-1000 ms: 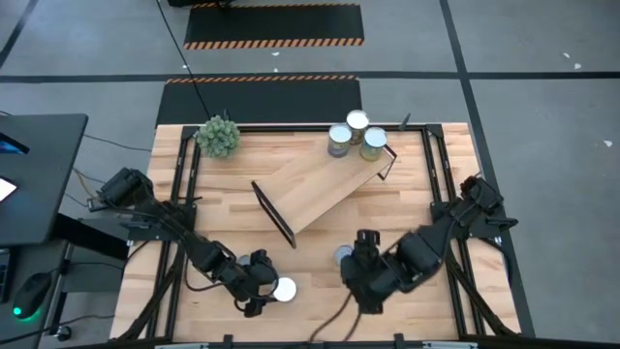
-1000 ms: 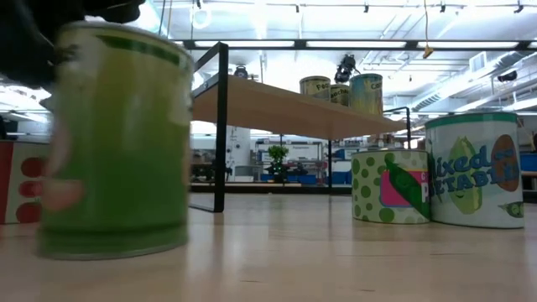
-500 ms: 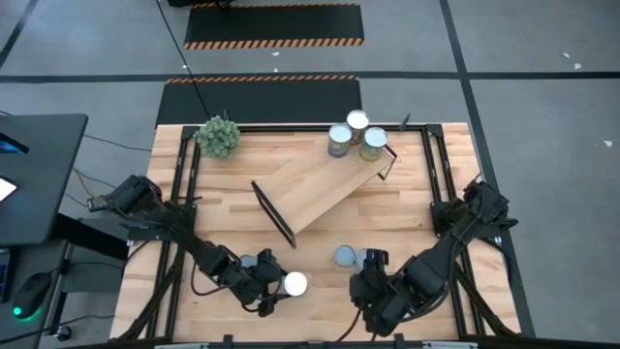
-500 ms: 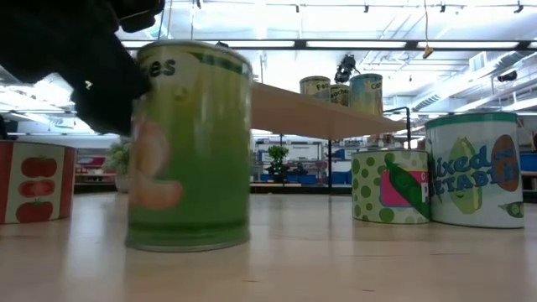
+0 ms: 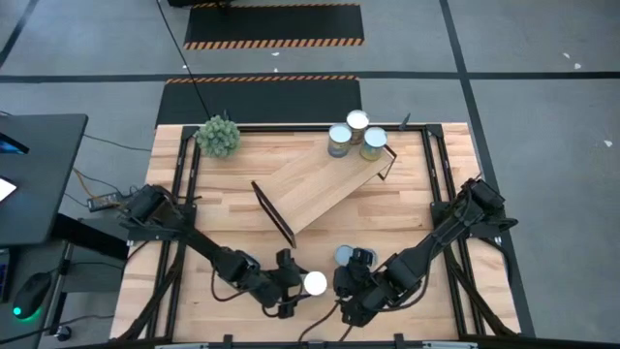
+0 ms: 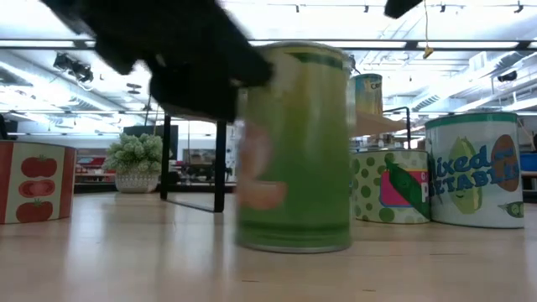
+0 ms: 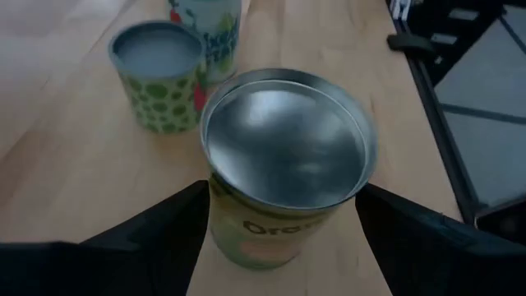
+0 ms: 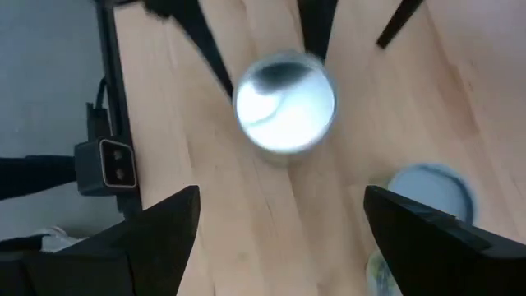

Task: Pick and place cans onto a shelf
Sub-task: Put the canned oranges on the shelf

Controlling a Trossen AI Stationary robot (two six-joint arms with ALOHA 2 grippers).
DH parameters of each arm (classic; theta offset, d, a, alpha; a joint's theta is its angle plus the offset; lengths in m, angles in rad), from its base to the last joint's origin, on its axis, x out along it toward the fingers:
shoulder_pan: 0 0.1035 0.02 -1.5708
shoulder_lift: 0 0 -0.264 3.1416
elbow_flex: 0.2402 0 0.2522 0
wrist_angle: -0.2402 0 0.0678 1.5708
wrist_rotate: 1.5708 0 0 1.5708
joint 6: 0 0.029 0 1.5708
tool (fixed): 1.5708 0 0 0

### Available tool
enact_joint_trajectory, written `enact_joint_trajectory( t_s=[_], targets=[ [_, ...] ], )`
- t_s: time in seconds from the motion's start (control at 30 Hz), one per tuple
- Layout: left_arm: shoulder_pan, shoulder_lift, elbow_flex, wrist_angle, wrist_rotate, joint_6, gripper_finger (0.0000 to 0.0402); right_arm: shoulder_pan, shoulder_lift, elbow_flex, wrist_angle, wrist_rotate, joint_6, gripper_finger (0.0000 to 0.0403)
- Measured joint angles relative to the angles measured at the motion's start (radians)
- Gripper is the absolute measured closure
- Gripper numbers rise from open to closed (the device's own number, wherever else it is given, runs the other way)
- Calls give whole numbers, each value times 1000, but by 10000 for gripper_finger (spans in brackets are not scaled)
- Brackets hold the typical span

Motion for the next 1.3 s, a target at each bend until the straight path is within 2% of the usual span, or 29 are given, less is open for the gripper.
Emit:
enact_joint_trajectory(
  t_s=[0.2, 0.33, 0.47, 0.63, 0.83, 1.03, 1.3],
  targets=[
    [16, 38, 62, -4, 6, 3, 88, -14, -1, -8, 39, -1, -195, 37],
    [16, 43, 86, -5, 17, 19, 88, -37, -1, -8, 43, -57, -333, 20],
    [15, 38, 97, -27, 29, 26, 88, -54, -1, -8, 47, -99, -440, 5],
    [0, 19, 99, -66, 29, 0, 91, -59, -1, -8, 42, -116, -521, 5],
    [-29, -49, 98, -157, 26, -10, 117, -59, 3, -8, 46, -119, -611, 4],
    [-37, -145, 98, -335, 17, -67, 149, -72, 4, -23, 104, -120, -733, 3],
    [-53, -245, 98, -448, 17, -88, 190, -112, 4, -23, 166, -191, -813, 3]
  ],
)
